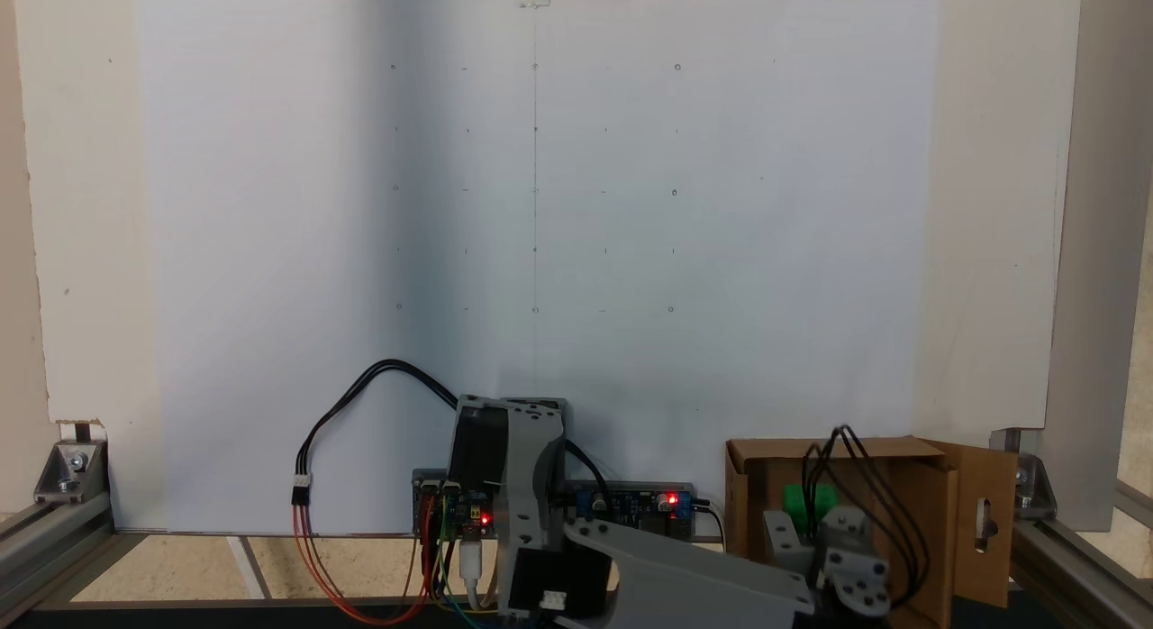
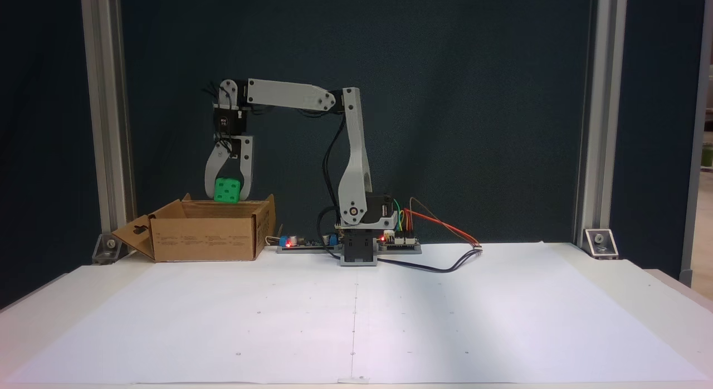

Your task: Grasp a green dice and put it in the bin.

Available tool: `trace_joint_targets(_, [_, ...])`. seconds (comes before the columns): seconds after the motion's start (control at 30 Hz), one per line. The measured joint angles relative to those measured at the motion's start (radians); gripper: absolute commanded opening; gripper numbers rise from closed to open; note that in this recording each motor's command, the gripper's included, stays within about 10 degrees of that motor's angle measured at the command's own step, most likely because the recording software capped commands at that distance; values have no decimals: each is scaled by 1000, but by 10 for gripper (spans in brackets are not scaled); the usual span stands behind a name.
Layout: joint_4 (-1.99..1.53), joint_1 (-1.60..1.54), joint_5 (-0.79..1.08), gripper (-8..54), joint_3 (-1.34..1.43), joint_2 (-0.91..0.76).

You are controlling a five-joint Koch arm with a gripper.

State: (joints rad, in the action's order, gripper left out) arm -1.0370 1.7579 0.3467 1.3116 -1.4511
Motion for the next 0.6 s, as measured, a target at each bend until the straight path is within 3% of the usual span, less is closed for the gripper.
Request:
trace_joint_targets(0.2, [87, 52, 46, 117, 2, 101])
trace_joint_targets(0.27, [109, 52, 46, 273, 0, 107])
trace_joint_targets(0.4, [115, 52, 46, 438, 2, 129])
trace_joint_targets(0.53, [149, 51, 26, 448, 2, 129])
trace_joint_targets(0.6, [238, -8, -87, 446, 2, 91])
